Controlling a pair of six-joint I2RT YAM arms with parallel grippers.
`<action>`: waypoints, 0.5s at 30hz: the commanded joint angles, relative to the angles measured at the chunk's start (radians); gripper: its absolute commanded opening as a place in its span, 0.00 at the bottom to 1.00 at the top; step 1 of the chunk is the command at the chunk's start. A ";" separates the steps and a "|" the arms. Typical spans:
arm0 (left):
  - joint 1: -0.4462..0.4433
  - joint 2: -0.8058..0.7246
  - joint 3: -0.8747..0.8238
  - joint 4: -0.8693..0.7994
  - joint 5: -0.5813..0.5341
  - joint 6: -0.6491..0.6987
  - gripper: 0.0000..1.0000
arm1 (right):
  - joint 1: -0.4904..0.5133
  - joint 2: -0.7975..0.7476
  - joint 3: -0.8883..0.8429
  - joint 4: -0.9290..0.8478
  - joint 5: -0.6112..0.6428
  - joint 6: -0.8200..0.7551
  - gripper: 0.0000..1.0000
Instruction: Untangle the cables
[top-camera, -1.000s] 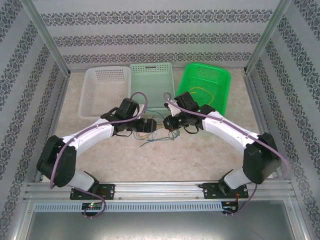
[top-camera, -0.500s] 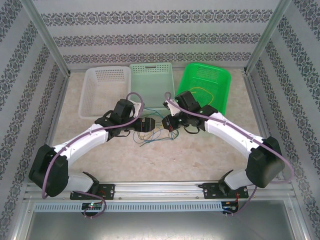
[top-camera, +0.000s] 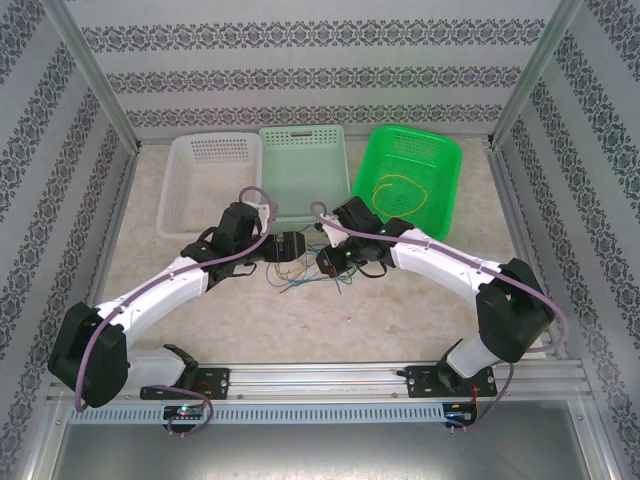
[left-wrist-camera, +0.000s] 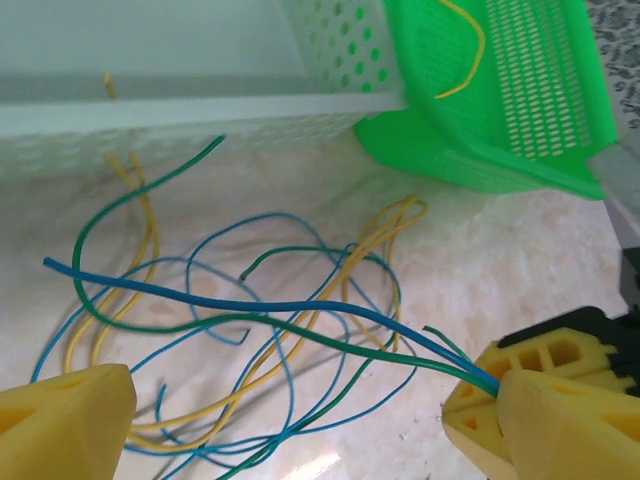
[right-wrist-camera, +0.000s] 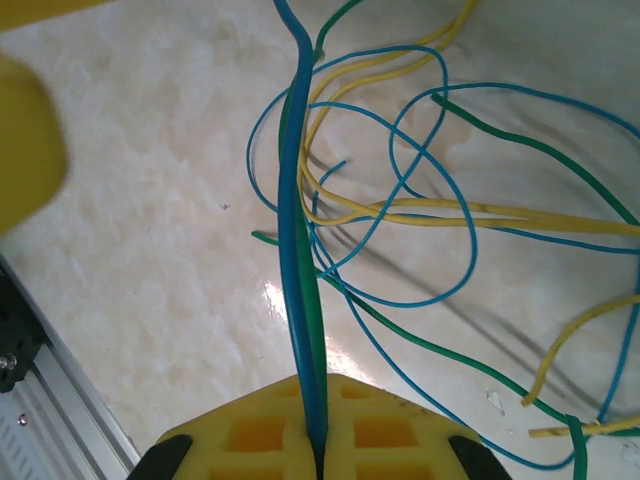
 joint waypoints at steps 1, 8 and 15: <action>0.021 0.008 -0.004 0.026 0.048 -0.079 0.94 | 0.018 0.003 -0.018 0.069 0.043 -0.011 0.00; 0.023 0.047 -0.001 0.078 0.095 -0.149 0.89 | 0.032 -0.026 -0.039 0.118 0.039 -0.024 0.00; 0.024 0.093 0.021 0.086 0.102 -0.149 0.63 | 0.050 -0.044 -0.071 0.115 0.055 -0.041 0.01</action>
